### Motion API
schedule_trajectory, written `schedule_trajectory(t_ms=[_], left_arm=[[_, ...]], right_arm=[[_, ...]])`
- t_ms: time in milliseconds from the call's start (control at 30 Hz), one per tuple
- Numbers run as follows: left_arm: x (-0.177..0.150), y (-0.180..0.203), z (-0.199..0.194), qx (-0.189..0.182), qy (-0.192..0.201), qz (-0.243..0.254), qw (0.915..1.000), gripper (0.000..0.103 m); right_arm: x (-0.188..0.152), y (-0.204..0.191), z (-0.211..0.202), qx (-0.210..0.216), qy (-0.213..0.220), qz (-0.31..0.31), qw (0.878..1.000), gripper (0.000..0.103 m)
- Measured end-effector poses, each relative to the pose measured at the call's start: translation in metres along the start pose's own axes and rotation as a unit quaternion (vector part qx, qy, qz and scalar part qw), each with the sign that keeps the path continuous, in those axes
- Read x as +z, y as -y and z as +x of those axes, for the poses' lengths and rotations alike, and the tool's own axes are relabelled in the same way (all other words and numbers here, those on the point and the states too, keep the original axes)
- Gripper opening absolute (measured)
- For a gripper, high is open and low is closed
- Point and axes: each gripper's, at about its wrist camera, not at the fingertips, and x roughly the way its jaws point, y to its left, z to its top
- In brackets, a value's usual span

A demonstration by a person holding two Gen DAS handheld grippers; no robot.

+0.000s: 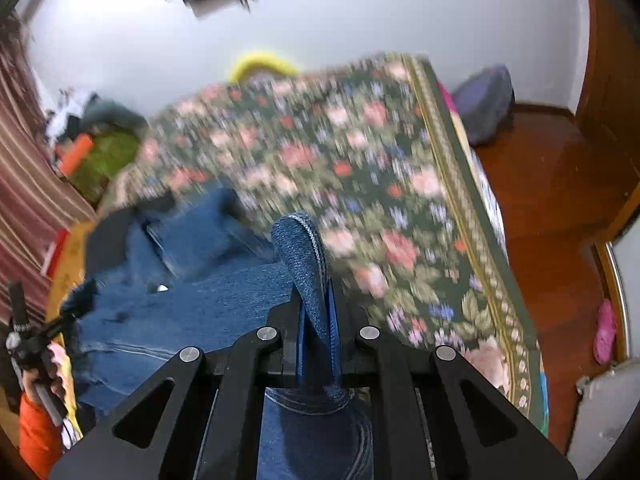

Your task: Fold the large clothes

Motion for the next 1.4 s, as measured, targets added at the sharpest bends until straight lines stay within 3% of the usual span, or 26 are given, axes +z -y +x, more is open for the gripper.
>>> schedule_trajectory(t_ms=[133,367,567,700,767,833,967,1067,1267,1400], left_arm=[[-0.009,-0.003,0.008,0.024,0.005,0.005,0.9997,0.029],[-0.016,0.010,-0.021,0.074,0.027,0.054,0.9954,0.029],[-0.029,0.025,-0.068,0.086,0.063,0.101,0.9891,0.036],[-0.041,0.032,-0.101,0.068,0.085,0.113,0.9876,0.051],[-0.047,0.035,-0.117,0.059,0.094,0.114,0.9872,0.053],[-0.055,0.035,-0.135,0.051,0.103,0.114,0.9868,0.054],[-0.073,0.030,-0.159,0.042,0.114,0.107,0.9868,0.063],[-0.091,0.024,-0.162,0.042,0.099,0.103,0.9889,0.067],[-0.136,0.001,-0.147,0.032,0.029,0.088,0.9952,0.067],[-0.170,-0.022,-0.119,0.034,-0.042,0.064,0.9965,0.067]], right_arm=[[-0.013,-0.002,0.012,-0.037,-0.010,-0.031,0.999,0.011],[-0.018,-0.018,-0.016,-0.065,-0.003,-0.067,0.996,0.014],[-0.034,-0.035,-0.063,-0.036,0.024,-0.096,0.994,0.017],[-0.050,-0.046,-0.096,-0.034,0.043,-0.118,0.992,0.018],[-0.058,-0.049,-0.111,-0.031,0.051,-0.125,0.990,0.022],[-0.067,-0.050,-0.124,-0.029,0.061,-0.127,0.990,0.038],[-0.088,-0.048,-0.143,-0.032,0.078,-0.124,0.989,0.053],[-0.103,-0.048,-0.147,-0.038,0.073,-0.130,0.988,0.054],[-0.139,-0.044,-0.141,-0.046,0.044,-0.127,0.990,0.054],[-0.165,-0.035,-0.134,-0.046,0.014,-0.113,0.992,0.054]])
